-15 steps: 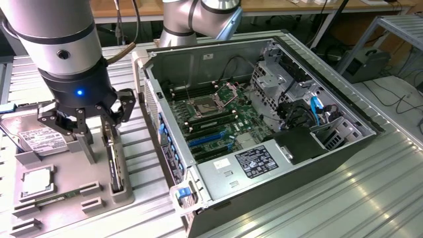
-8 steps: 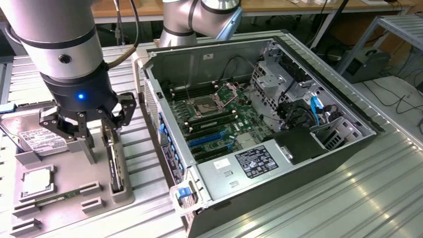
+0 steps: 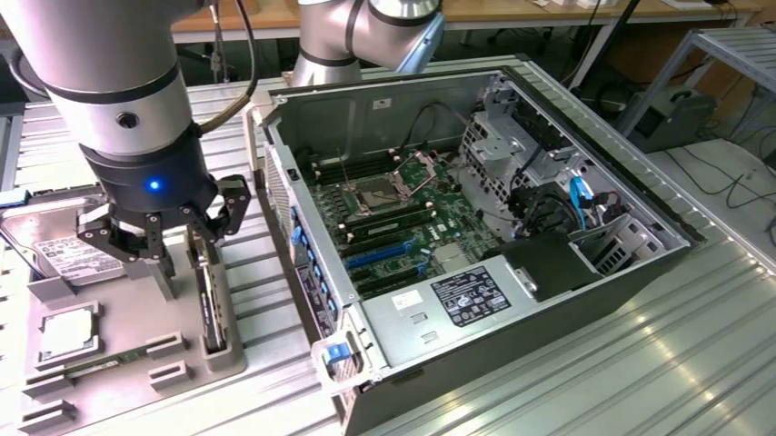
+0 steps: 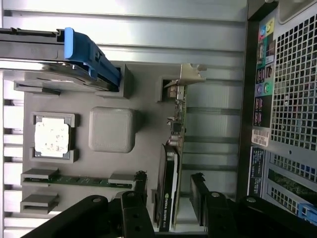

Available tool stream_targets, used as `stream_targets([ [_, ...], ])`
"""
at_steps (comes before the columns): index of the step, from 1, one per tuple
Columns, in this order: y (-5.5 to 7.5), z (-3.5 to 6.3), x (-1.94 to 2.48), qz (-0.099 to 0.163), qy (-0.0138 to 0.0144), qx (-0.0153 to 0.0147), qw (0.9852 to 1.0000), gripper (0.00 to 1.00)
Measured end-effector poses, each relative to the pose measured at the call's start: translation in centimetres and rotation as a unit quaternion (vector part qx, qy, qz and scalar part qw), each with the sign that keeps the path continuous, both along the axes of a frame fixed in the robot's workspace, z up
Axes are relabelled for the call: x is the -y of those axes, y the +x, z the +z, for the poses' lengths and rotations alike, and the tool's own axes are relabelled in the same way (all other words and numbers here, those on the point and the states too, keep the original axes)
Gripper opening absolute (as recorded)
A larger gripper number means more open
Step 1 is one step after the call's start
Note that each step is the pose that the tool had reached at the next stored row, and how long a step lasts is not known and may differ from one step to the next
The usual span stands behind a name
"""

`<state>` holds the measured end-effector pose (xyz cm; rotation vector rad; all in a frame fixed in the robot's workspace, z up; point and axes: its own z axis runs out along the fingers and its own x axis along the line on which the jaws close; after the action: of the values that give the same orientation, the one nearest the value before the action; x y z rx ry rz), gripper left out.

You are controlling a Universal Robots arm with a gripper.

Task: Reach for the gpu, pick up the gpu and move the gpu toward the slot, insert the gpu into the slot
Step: 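Pick up the gpu and move the gpu toward the slot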

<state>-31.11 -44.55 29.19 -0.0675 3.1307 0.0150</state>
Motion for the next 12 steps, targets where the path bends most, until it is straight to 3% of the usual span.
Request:
stream_targets([
  [12, 0.0, -1.43, 0.01, 0.000, 0.0001, 0.0001, 1.0000, 0.48],
])
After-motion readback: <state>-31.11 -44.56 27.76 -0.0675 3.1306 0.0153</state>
